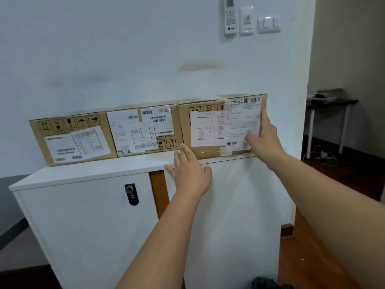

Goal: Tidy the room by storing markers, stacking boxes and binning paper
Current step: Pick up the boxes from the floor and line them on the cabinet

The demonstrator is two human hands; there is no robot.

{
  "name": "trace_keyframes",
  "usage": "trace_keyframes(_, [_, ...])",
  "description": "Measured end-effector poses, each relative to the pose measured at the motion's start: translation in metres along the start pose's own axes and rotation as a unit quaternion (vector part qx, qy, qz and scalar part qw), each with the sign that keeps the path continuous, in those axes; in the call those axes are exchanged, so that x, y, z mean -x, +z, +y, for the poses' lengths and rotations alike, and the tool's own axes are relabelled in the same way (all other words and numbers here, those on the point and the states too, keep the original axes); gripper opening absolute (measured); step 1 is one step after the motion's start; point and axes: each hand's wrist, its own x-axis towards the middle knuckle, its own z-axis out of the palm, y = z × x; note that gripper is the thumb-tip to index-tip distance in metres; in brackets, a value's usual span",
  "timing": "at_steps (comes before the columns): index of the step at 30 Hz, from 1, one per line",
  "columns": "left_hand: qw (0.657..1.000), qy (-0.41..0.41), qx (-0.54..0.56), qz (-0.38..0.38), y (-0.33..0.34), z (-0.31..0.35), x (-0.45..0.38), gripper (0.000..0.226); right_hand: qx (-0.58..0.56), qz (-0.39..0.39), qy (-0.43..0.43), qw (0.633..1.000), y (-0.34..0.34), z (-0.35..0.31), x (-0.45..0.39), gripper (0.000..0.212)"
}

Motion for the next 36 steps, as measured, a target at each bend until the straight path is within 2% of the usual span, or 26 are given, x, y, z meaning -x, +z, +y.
trace_keyframes(4, [1.0, 0.024, 0.008, 0.014, 0.005, -0.006, -0.019, 0.087, 0.006, 0.003, -0.02, 1.0, 0.017, 0.009, -0.019, 0.1])
trace_keyframes(7, [0.999, 0.047, 0.004, 0.023, 0.011, -0.008, -0.029, 0.085, 0.03, 0.014, -0.009, 0.999, 0.027, 0.011, -0.029, 0.096])
trace_keyframes(11, [0.998, 0.037, -0.048, -0.018, 0.014, -0.005, -0.049, 0.085, 0.065, 0.01, -0.015, 0.998, 0.034, 0.026, -0.056, 0.091])
trace_keyframes(16, [0.992, 0.01, -0.107, -0.062, 0.019, -0.002, -0.073, 0.086, 0.104, -0.025, -0.015, 0.994, 0.042, 0.038, -0.086, 0.089])
trace_keyframes(21, [0.988, -0.006, -0.14, -0.059, 0.03, -0.001, -0.083, 0.084, 0.184, -0.072, -0.021, 0.98, 0.052, 0.048, -0.101, 0.092])
trace_keyframes(24, [0.986, -0.013, -0.154, -0.063, 0.031, -0.001, -0.088, 0.083, 0.183, -0.097, -0.001, 0.978, 0.055, 0.051, -0.104, 0.094])
trace_keyframes(27, [0.987, -0.011, -0.147, -0.061, 0.029, -0.001, -0.089, 0.08, 0.204, -0.119, 0.008, 0.972, 0.047, 0.046, -0.096, 0.082])
trace_keyframes(29, [0.989, 0.012, -0.145, -0.011, 0.026, -0.005, -0.086, 0.076, 0.205, -0.09, -0.04, 0.974, 0.04, 0.04, -0.08, 0.068])
trace_keyframes(31, [0.99, 0.058, -0.103, 0.074, 0.029, -0.007, -0.074, 0.064, 0.17, -0.033, -0.078, 0.982, 0.024, 0.046, -0.049, 0.056])
trace_keyframes(33, [0.984, 0.101, 0.013, 0.148, 0.04, -0.006, -0.048, 0.044, 0.133, 0.019, -0.086, 0.987, 0.003, 0.064, -0.016, 0.051])
trace_keyframes(36, [0.955, 0.153, 0.174, 0.184, 0.074, 0.008, 0.009, 0.028, 0.148, 0.081, -0.035, 0.985, -0.041, 0.113, 0.038, 0.045])
